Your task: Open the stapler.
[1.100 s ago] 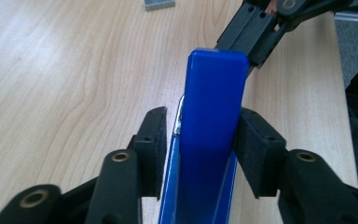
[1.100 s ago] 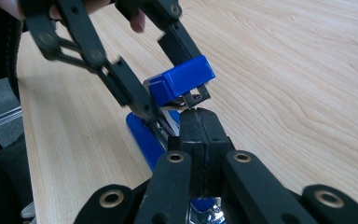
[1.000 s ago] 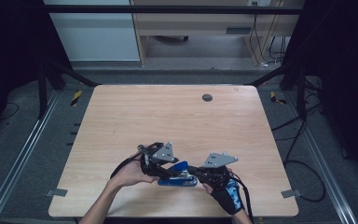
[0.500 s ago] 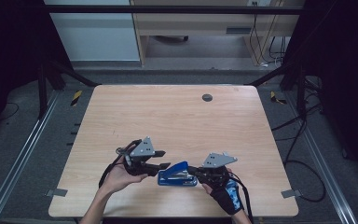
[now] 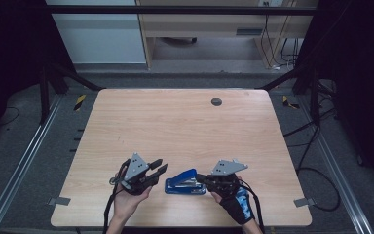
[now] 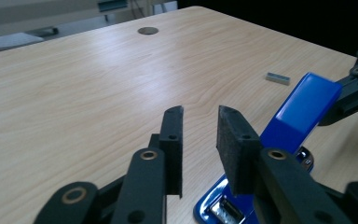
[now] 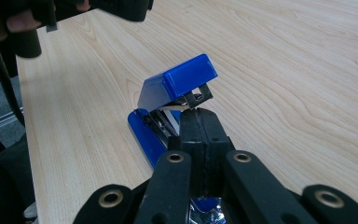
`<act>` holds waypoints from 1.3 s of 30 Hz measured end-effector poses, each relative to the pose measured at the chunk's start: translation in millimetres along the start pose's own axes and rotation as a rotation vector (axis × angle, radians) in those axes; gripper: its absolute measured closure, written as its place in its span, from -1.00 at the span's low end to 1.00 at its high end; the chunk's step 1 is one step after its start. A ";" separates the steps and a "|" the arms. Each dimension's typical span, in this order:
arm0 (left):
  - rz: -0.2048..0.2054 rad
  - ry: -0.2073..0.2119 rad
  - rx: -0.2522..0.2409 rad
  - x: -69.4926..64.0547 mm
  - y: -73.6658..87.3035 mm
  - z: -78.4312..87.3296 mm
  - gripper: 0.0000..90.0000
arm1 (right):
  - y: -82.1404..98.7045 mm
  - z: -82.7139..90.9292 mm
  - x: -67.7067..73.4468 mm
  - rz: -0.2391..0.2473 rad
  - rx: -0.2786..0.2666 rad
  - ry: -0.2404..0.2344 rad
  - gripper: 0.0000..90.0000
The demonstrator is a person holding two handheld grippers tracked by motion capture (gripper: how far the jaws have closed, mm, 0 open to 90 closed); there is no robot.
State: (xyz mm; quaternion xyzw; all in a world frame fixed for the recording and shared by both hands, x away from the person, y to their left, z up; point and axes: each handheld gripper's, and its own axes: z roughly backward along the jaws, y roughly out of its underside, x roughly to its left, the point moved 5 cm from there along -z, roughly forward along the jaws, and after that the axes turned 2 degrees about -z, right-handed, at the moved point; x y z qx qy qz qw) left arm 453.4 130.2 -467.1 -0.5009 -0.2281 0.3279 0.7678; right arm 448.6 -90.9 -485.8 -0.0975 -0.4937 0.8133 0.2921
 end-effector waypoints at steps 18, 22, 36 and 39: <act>0.087 -0.074 -0.051 -54.3 47.7 3.6 1.00 | 0.2 -0.7 -0.4 -0.006 -0.004 -0.003 1.00; 0.062 -0.072 -0.038 -70.6 52.1 -6.3 1.00 | 0.3 -0.8 -0.3 -0.005 -0.003 -0.004 1.00; 0.084 -0.057 -0.040 -102.4 54.7 -42.6 1.00 | 0.3 -1.1 -0.4 -0.007 -0.004 -0.005 1.00; 0.110 -0.046 -0.029 -105.8 54.5 -47.9 1.00 | 0.3 -1.0 -0.3 -0.006 -0.004 -0.005 1.00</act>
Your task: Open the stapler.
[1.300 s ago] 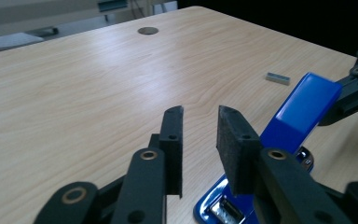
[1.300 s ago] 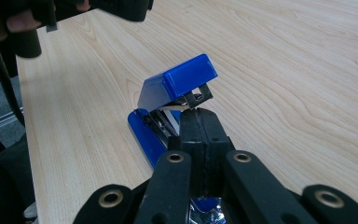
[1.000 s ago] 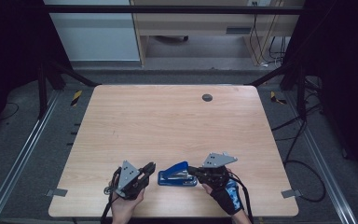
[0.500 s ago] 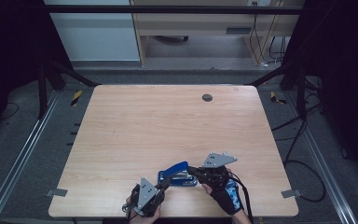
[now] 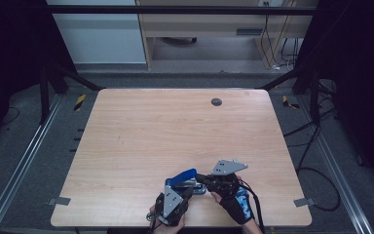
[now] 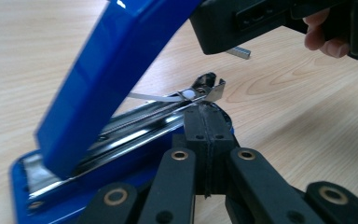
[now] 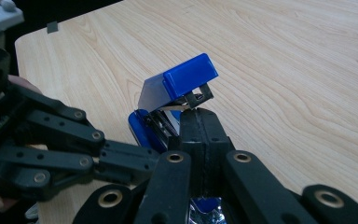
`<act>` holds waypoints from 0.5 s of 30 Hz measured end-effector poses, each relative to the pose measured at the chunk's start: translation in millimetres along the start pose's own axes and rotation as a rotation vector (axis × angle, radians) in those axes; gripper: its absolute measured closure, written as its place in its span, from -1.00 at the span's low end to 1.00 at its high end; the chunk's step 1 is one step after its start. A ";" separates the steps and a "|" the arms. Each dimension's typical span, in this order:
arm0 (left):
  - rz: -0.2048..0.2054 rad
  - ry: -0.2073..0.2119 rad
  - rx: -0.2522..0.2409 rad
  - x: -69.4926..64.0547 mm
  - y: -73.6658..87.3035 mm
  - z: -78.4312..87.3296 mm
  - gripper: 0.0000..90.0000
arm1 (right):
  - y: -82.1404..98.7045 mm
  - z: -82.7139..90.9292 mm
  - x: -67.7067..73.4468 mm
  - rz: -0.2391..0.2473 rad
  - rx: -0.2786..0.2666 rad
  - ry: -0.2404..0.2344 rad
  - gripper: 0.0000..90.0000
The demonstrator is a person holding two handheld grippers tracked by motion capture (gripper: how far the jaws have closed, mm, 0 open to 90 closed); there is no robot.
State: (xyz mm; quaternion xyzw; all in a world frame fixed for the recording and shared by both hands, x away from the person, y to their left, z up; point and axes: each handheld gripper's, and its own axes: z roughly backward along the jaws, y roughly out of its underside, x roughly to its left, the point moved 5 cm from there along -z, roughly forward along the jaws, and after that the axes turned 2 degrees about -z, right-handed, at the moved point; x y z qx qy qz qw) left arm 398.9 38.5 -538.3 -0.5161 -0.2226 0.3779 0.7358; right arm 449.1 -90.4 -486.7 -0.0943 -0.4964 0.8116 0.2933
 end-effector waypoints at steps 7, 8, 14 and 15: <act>0.002 -0.044 0.042 -1.9 0.4 -5.7 1.00 | 0.0 0.0 0.0 0.000 0.000 0.000 1.00; 0.000 -0.044 0.045 -3.1 0.0 -6.5 1.00 | -0.1 0.0 0.0 0.001 0.000 0.001 1.00; -0.021 -0.051 0.061 -9.6 -4.3 -11.9 1.00 | -0.1 0.4 0.2 0.004 0.002 0.002 1.00; -0.021 -0.051 0.061 -9.6 -4.3 -11.9 1.00 | -0.2 0.3 0.1 0.004 0.001 0.003 1.00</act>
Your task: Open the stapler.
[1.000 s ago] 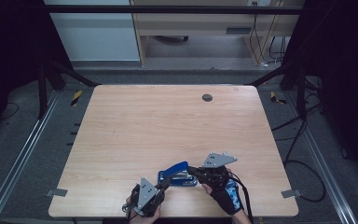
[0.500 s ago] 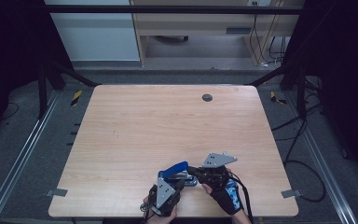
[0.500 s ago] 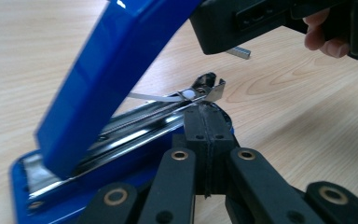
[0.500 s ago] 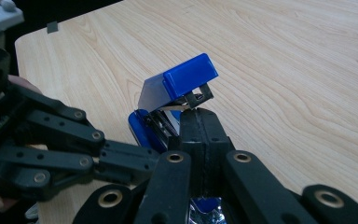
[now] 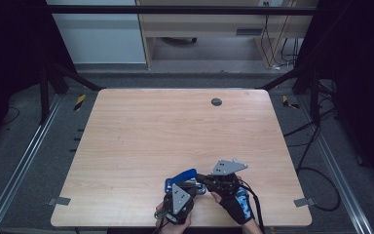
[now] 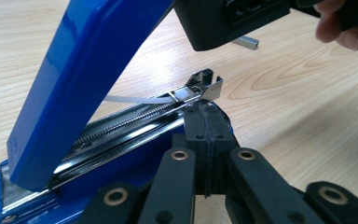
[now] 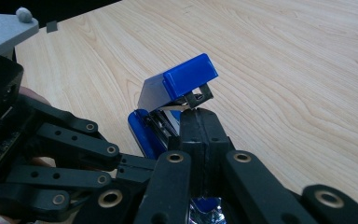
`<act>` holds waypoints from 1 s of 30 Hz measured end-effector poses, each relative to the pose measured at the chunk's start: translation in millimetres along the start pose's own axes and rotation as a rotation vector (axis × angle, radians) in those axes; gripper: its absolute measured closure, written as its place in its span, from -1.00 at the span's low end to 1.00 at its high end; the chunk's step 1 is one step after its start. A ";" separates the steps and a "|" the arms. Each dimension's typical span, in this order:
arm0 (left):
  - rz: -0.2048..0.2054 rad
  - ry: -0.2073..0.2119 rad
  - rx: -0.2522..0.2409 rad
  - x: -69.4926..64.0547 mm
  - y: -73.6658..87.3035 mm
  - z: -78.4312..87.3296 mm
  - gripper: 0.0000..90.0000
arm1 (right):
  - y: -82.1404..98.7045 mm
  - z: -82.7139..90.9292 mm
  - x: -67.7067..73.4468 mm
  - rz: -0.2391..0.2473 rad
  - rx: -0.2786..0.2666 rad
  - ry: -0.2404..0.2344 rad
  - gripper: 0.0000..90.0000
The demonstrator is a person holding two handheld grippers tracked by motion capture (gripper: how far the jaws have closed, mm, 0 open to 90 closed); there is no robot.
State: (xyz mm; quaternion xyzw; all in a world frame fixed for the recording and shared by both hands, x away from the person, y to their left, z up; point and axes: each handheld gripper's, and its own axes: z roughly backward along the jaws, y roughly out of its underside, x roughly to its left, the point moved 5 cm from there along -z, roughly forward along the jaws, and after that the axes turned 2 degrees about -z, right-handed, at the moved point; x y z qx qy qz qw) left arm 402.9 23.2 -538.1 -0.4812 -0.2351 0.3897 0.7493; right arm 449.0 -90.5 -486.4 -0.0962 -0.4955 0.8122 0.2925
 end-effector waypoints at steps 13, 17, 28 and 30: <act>0.005 -0.027 0.037 -2.0 -1.4 -5.1 1.00 | 0.0 0.0 0.2 0.001 0.001 0.000 1.00; 0.006 -0.026 0.038 -1.7 -1.4 -5.2 1.00 | 0.1 0.0 0.3 0.000 0.001 0.000 1.00; 0.014 -0.030 0.029 -2.0 -0.3 -5.1 1.00 | -0.4 -0.8 0.0 -0.002 -0.006 -0.017 1.00; 0.015 -0.030 0.029 -2.0 -0.3 -5.1 1.00 | -1.0 -1.0 0.0 -0.002 -0.010 -0.023 1.00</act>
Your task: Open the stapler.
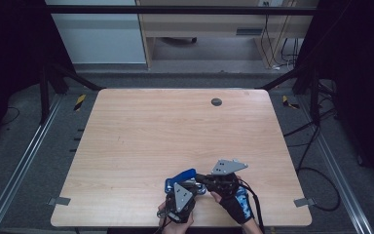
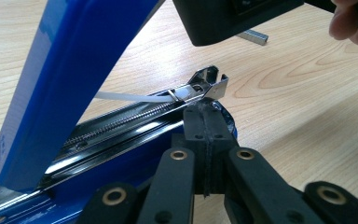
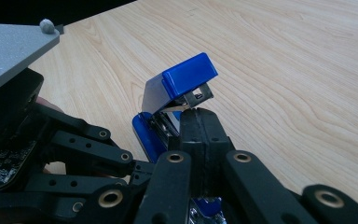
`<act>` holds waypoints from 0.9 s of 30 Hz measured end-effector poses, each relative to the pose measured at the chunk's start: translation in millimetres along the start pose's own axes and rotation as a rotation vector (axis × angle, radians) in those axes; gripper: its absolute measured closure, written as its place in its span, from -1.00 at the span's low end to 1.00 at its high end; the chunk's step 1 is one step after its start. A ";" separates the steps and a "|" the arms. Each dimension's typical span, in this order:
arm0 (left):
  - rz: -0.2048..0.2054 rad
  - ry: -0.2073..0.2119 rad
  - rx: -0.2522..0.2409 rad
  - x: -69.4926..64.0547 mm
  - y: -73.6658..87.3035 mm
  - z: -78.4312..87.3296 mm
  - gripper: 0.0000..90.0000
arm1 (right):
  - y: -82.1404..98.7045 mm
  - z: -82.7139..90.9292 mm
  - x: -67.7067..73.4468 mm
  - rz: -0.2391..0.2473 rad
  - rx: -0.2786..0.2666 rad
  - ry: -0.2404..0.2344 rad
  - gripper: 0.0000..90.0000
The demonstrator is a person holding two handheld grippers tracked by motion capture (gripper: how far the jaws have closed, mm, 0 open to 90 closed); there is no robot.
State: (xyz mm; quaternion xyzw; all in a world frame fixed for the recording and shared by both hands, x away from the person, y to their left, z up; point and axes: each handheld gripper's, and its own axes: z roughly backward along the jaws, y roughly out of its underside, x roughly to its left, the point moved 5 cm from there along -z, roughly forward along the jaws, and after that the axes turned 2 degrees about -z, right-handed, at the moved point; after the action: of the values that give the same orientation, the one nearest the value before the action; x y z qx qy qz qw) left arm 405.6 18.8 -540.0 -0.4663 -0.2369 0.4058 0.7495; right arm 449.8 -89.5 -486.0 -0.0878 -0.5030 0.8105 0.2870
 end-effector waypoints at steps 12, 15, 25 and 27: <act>-0.001 -0.013 -0.009 -1.4 0.7 0.0 1.00 | -8.0 -3.3 2.5 0.013 -0.021 -0.030 1.00; 0.006 -0.011 -0.013 -1.0 1.0 0.1 1.00 | -8.2 -4.5 1.8 0.012 -0.021 -0.031 1.00; 0.002 -0.014 -0.015 -1.2 1.2 0.1 1.00 | -8.4 -4.7 1.8 0.010 -0.022 -0.038 1.00; 0.003 -0.016 -0.014 -1.7 1.3 0.1 1.00 | -9.0 -5.1 2.2 0.012 -0.024 -0.042 1.00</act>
State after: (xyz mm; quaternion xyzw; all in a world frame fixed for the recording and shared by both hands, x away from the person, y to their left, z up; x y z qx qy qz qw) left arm 404.1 17.7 -541.0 -0.4687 -0.2452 0.4090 0.7436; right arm 453.6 -81.4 -480.2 -0.0773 -0.5182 0.8077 0.2706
